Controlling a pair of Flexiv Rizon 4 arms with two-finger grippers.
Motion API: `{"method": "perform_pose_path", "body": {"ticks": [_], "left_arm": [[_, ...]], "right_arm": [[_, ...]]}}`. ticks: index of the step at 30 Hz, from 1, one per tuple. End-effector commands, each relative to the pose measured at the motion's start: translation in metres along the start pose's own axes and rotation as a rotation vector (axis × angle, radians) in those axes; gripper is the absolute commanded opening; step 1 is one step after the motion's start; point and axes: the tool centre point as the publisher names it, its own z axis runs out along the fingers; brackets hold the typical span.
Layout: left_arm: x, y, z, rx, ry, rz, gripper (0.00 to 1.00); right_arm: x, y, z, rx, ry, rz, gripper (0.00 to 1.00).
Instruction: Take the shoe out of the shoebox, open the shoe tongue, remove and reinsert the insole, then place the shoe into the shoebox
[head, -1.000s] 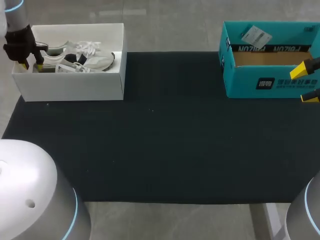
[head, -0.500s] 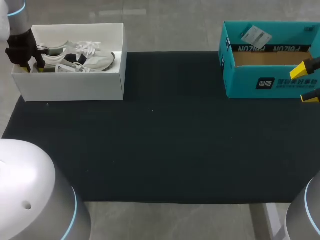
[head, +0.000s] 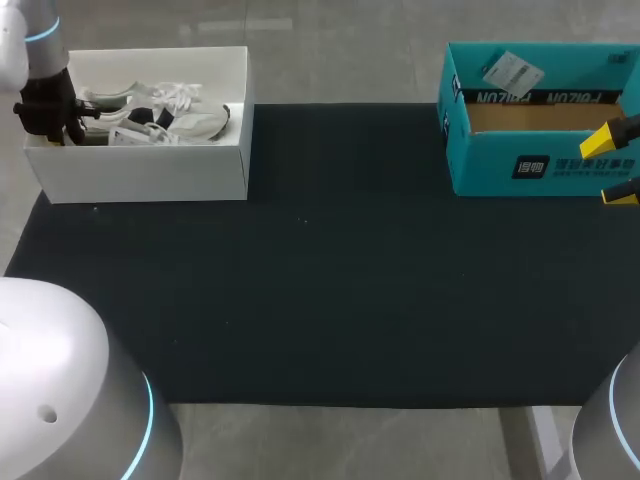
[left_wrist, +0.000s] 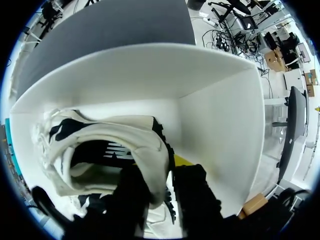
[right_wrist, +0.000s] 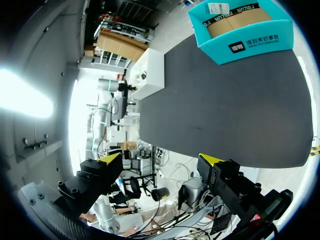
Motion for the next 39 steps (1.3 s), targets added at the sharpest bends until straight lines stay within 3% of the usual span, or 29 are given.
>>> {"method": "perform_pose_path", "body": {"ticks": [1,9,15,17,22,34,39], "left_arm": [[-0.002,-0.001,-0.007,0.002,-0.006,0.006,0.0],[-0.002,0.003,-0.045,-0.039,-0.021,0.073,0.0],[-0.001,0.008,-0.077,-0.017,-0.001,0.081,0.0],[-0.002,0.01,-0.086,0.028,0.007,0.075,0.0],[-0.006,0.012,-0.113,0.023,0.028,0.06,0.0],[-0.016,0.022,-0.198,0.029,-0.016,0.042,0.0],[-0.016,0.022,-0.198,0.029,-0.016,0.042,0.0]], "right_arm": [[0.0,0.0,0.001,-0.001,-0.002,0.001,1.0],[0.0,0.0,0.001,-0.001,-0.002,0.001,1.0],[0.0,0.0,0.001,-0.001,-0.002,0.001,1.0],[0.0,0.0,0.001,-0.001,-0.002,0.001,1.0],[0.0,0.0,0.001,-0.001,-0.002,0.001,1.0],[0.0,0.0,0.001,-0.001,-0.002,0.001,1.0],[0.0,0.0,0.001,-0.001,-0.002,0.001,1.0]]}}
